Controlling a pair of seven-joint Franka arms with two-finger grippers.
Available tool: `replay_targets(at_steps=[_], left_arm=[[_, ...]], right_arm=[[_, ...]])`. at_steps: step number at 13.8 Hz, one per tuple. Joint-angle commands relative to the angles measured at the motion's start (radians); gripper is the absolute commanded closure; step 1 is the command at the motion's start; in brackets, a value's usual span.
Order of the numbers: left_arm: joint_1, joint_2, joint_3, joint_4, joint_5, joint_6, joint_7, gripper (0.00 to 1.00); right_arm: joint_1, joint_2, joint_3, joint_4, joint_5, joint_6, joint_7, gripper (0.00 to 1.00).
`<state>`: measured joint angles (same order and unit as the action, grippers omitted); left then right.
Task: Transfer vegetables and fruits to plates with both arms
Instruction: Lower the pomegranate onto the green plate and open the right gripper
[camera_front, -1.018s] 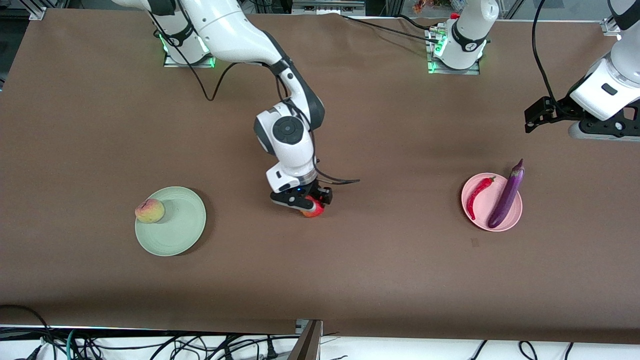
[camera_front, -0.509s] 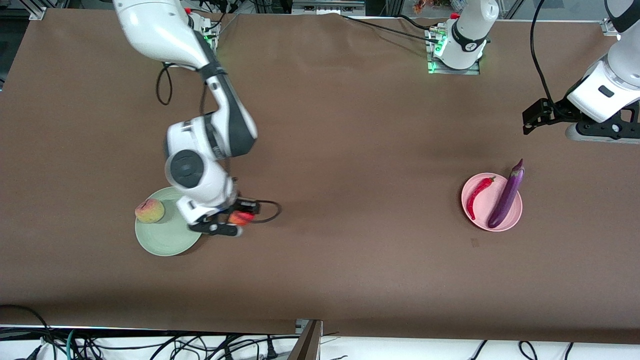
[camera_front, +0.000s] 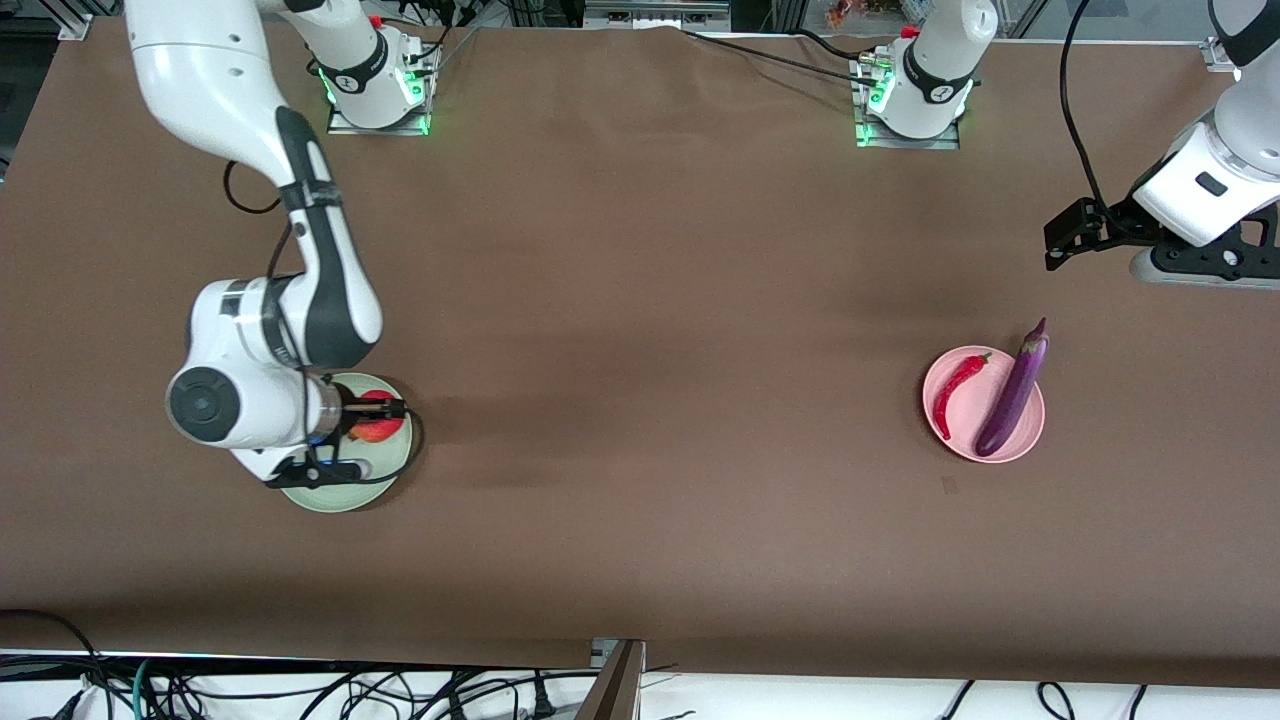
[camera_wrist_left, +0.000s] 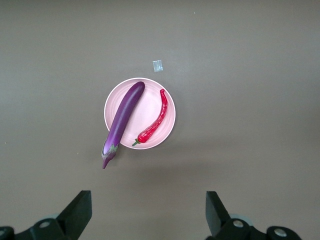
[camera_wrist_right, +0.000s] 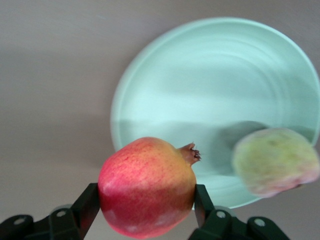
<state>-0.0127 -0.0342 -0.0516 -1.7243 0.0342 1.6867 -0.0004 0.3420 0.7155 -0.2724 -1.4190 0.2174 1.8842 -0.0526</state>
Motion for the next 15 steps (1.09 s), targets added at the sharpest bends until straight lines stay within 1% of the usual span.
replay_targets(at_steps=[1,4,5,6,7,9,13,15], left_arm=[[-0.006,0.013,0.004,0.028,0.003,-0.009,0.002,0.00],[-0.007,0.013,0.002,0.029,0.003,-0.009,0.002,0.00],[-0.006,0.013,0.004,0.029,0.003,-0.009,0.002,0.00],[-0.006,0.013,0.004,0.029,0.003,-0.007,0.002,0.00],[-0.006,0.013,0.004,0.029,0.004,-0.008,0.002,0.00],[-0.007,0.014,0.004,0.029,0.004,-0.009,0.000,0.00],[-0.009,0.014,0.002,0.029,0.003,-0.007,0.005,0.00],[-0.010,0.016,-0.001,0.029,0.004,-0.007,0.002,0.00]], right_arm=[[-0.024,0.012,0.012,-0.011,0.010,-0.007,-0.027,0.61],[-0.026,0.042,0.012,-0.012,0.014,0.029,-0.024,0.61],[-0.027,0.045,0.012,-0.012,0.016,0.030,-0.024,0.51],[-0.029,0.045,0.012,-0.012,0.016,0.030,-0.017,0.06],[-0.031,0.042,0.012,-0.008,0.016,0.023,-0.018,0.00],[-0.034,0.022,0.010,0.003,0.016,0.000,-0.027,0.00],[-0.050,-0.054,0.004,0.066,0.007,-0.166,-0.035,0.00],[-0.073,-0.117,0.004,0.081,0.003,-0.247,-0.035,0.00]])
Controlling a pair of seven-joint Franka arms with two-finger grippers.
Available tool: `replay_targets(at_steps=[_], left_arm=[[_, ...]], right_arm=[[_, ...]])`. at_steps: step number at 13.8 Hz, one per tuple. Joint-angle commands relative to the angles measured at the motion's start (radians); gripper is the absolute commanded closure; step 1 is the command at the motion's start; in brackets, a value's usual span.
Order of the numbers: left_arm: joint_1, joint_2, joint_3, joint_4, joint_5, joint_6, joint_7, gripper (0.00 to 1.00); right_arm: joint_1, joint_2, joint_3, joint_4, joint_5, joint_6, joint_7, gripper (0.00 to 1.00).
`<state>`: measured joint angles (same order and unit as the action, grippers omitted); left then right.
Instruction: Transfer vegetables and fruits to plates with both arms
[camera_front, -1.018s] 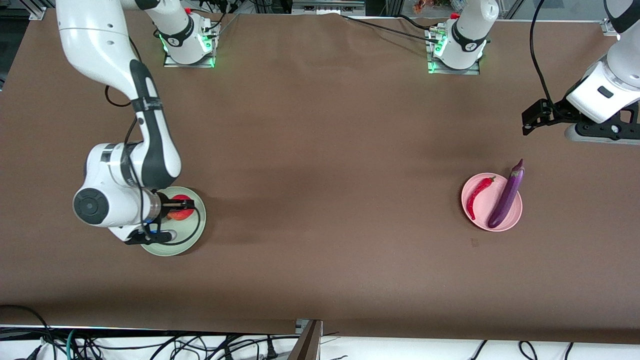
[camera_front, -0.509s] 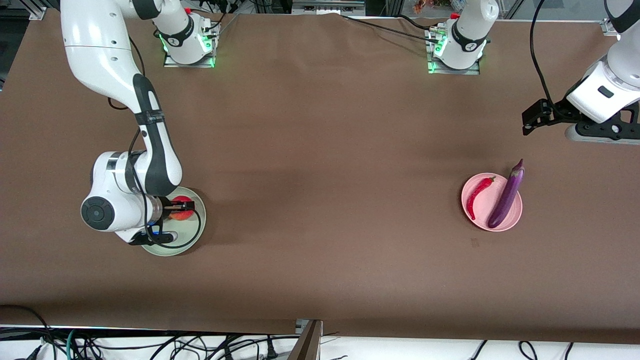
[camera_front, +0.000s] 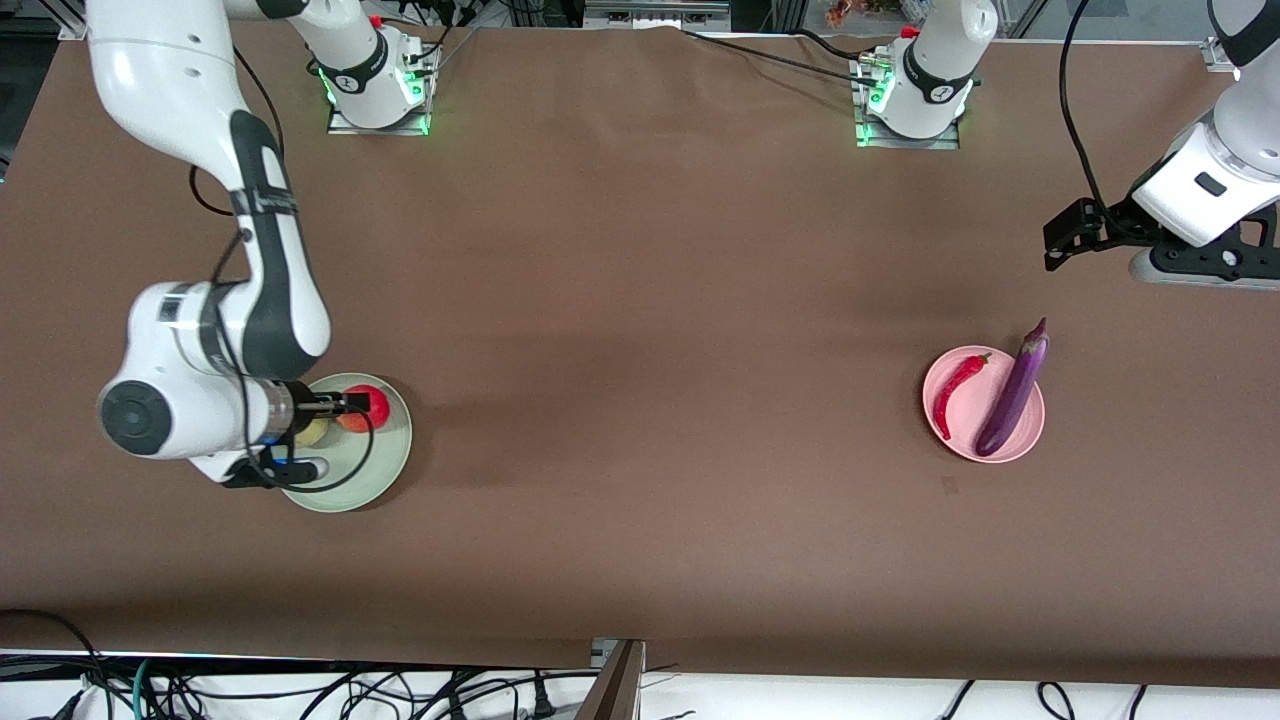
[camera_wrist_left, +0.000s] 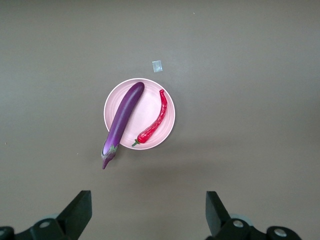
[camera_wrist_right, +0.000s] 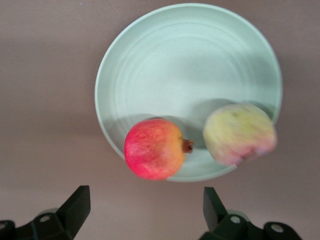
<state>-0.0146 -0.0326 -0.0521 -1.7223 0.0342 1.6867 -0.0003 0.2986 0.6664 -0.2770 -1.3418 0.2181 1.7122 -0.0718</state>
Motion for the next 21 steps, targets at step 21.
replay_targets(at_steps=[21], left_arm=[[-0.007,0.020,-0.003,0.035,0.004,-0.007,0.002,0.00]], right_arm=[[-0.280,-0.662,0.229,-0.174,-0.261,-0.372,-0.026,0.00]])
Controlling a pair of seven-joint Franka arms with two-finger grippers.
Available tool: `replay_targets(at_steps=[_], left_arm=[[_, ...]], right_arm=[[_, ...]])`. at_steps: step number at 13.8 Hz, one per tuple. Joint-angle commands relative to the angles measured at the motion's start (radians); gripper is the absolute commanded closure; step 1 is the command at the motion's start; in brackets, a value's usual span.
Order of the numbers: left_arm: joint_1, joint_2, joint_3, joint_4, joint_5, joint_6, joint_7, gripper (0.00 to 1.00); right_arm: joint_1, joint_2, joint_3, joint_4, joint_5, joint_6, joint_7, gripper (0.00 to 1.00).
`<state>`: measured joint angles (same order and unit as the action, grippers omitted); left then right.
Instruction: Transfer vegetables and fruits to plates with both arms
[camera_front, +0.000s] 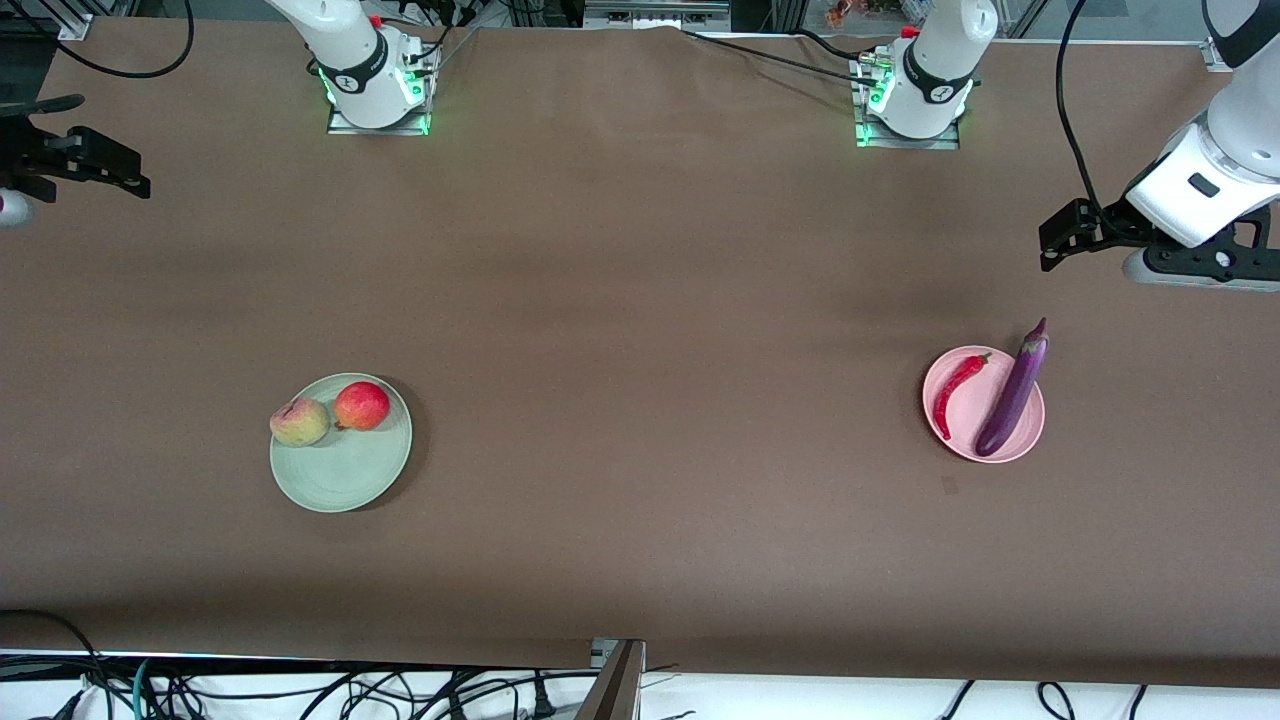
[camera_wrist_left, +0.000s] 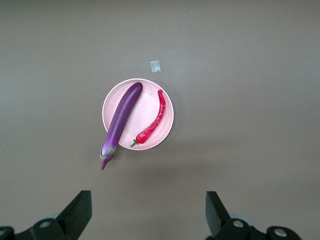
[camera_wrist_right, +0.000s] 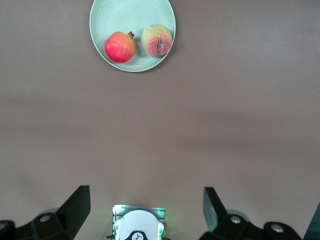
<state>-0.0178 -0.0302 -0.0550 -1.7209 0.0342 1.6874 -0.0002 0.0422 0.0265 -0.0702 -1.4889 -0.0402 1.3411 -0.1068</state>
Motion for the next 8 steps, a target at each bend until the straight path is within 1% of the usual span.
replay_targets(at_steps=[1,3,8], left_arm=[[-0.004,0.019,0.000,0.034,0.004,-0.008,0.002,0.00],[-0.004,0.019,0.000,0.040,0.004,-0.009,0.002,0.00],[-0.005,0.019,0.000,0.041,0.004,-0.009,0.002,0.00]], right_arm=[[-0.024,-0.022,0.023,-0.027,-0.003,-0.002,0.018,0.00],[-0.024,-0.019,0.046,-0.027,-0.003,-0.005,0.044,0.00],[-0.019,0.009,0.043,-0.002,-0.006,-0.005,0.026,0.00]])
